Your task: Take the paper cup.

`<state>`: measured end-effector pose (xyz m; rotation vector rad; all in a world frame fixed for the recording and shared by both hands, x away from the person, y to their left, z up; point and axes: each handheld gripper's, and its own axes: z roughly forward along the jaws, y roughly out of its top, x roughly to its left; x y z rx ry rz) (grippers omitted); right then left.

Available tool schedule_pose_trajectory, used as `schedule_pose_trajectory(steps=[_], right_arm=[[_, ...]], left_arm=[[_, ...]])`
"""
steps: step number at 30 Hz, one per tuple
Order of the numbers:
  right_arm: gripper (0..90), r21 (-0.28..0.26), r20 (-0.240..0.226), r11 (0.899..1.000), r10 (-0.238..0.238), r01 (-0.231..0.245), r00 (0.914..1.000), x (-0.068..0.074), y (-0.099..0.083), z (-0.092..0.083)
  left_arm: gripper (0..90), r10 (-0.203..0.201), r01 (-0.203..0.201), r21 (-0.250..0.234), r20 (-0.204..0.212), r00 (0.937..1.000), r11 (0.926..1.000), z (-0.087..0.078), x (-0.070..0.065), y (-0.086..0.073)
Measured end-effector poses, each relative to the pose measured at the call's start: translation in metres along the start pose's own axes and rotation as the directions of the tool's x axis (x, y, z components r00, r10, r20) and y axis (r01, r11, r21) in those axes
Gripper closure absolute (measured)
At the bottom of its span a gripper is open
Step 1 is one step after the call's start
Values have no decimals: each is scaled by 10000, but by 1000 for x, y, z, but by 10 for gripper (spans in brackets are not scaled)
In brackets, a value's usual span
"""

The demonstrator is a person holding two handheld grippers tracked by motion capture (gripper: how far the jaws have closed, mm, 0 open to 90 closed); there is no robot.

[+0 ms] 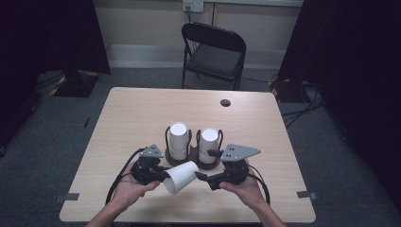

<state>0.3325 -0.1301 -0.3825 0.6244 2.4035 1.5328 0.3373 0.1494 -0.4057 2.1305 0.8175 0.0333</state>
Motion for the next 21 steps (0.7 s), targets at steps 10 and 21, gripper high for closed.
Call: schedule_pose_trajectory(steps=[10,21], right_arm=[[175,532,-426,9942,-914,936,9949,15,-3,13],[166,1029,-821,9735,-1963,2042,9771,29,-7,24]], left_arm=[[867,792,-831,1113,388,9961,9903,9,-6,6],[869,819,-881,1645,438,9957,9824,9,-6,11]])
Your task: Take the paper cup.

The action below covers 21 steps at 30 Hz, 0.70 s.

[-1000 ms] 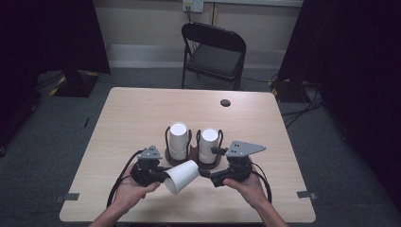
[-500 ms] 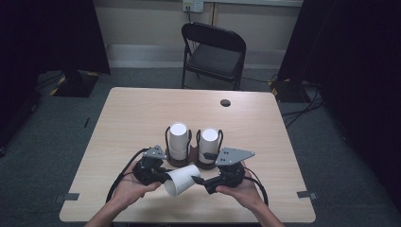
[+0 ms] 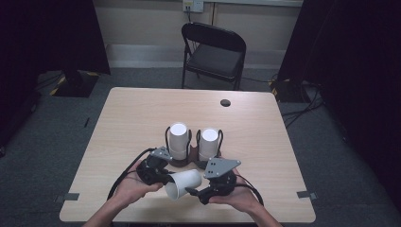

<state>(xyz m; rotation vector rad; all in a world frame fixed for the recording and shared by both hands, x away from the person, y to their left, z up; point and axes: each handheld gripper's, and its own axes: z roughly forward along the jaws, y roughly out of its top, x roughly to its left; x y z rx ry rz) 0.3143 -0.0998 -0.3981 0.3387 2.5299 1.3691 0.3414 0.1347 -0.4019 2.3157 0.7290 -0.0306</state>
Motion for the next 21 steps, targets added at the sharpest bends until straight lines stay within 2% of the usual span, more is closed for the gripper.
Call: schedule_pose_trajectory(steps=[9,13,19,21], right_arm=[[162,749,-302,9939,-795,816,9964,9,-1,10],[130,935,-214,9886,-1169,1184,9929,12,-3,14],[97,1187,-218,9839,-1318,1334,9910,16,-2,18],[92,1233,-237,9823,-1389,1407,9900,18,-2,21]], left_arm=[[868,-115,109,356,182,9998,9993,3,2,6],[868,-137,127,453,204,9997,9989,5,1,10],[869,-129,112,529,310,9994,9985,8,-1,12],[869,-176,153,499,462,9988,9986,8,-1,13]])
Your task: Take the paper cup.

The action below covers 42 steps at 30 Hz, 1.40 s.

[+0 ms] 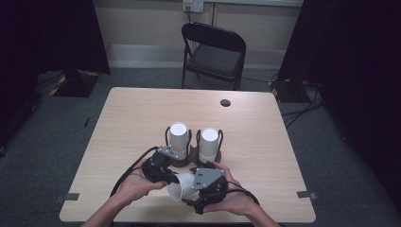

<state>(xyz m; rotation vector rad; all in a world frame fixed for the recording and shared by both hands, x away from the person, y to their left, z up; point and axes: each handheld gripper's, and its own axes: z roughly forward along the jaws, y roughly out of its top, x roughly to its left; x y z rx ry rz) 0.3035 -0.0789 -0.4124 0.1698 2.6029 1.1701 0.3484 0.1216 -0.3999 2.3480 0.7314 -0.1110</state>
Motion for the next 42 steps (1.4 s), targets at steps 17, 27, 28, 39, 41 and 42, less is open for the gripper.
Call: schedule_pose_trajectory(steps=[17,27,28,39,41,42], right_arm=[[128,446,-189,9988,-184,193,9997,5,2,14],[166,114,-193,9996,-270,273,9994,5,8,12],[167,138,-229,9995,-284,288,9993,5,8,11],[225,-88,49,9987,-506,506,9987,7,9,9],[231,-68,11,9988,-493,494,9988,6,9,9],[232,-69,22,9988,-490,490,9988,6,9,9]], left_arm=[[868,-73,60,185,720,9974,9998,12,-2,11],[871,-282,258,352,699,9972,9990,20,-6,15],[872,-355,331,347,699,9969,9988,20,-6,15],[872,-767,753,216,736,9943,9969,19,-2,11],[871,-750,736,215,701,9947,9971,19,-1,11],[871,-715,704,188,661,9953,9973,19,-1,11]])
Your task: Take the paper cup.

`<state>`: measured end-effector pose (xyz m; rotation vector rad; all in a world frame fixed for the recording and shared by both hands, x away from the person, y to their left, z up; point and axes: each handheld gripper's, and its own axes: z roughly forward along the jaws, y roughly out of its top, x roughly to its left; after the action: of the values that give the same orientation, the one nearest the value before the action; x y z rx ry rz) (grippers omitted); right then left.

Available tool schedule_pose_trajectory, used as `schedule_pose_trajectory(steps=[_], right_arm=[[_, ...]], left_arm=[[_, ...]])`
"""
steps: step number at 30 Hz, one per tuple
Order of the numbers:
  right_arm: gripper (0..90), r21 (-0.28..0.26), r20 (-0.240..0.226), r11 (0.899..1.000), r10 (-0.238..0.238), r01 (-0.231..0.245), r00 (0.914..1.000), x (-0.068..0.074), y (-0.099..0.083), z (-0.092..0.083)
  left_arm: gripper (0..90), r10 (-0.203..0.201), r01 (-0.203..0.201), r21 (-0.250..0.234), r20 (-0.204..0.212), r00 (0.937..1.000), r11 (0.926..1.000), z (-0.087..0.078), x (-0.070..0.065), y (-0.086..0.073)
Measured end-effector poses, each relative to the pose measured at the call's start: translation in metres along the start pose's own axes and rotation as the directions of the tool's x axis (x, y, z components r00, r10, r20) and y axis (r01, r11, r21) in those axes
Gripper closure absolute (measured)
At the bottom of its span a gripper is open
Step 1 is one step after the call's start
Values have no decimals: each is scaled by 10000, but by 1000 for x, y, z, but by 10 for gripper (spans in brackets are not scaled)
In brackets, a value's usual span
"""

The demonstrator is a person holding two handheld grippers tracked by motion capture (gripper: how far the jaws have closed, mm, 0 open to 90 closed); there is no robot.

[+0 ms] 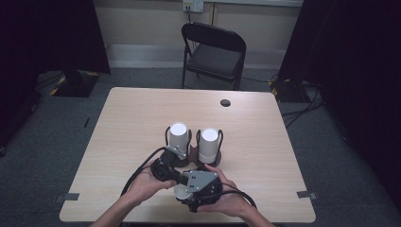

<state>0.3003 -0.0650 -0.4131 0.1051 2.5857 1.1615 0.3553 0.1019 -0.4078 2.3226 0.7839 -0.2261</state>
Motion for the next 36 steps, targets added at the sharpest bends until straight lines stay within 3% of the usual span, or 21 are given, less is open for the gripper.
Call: schedule_pose_trajectory(steps=[6,9,13,18,27,32,36], right_arm=[[247,-185,230,9989,429,-424,9988,-5,-2,-3],[250,-412,53,9969,673,-671,9977,-8,-4,-4],[249,-320,174,9974,645,-639,9978,-7,-4,-4],[253,-351,288,9949,959,-948,9950,-12,-7,-5],[256,-229,479,9910,1331,-1322,9899,-16,-11,-7],[257,-212,565,9898,1416,-1406,9883,-17,-12,-8],[259,-192,572,9888,1488,-1479,9872,-17,-13,-8]], left_arm=[[873,-83,82,-140,-66,9999,9999,-7,3,-1],[870,-32,30,-160,-155,9999,9999,-7,1,-1],[849,-140,138,-348,-37,9999,9993,-6,1,-2],[824,-168,162,-506,-119,9998,9986,-11,3,-3],[693,-226,212,-902,-141,9996,9957,-10,2,-6],[674,-98,65,-1096,-293,9995,9940,-12,0,-8],[569,-7,-54,-1185,-510,9987,9929,-13,-2,-10]])
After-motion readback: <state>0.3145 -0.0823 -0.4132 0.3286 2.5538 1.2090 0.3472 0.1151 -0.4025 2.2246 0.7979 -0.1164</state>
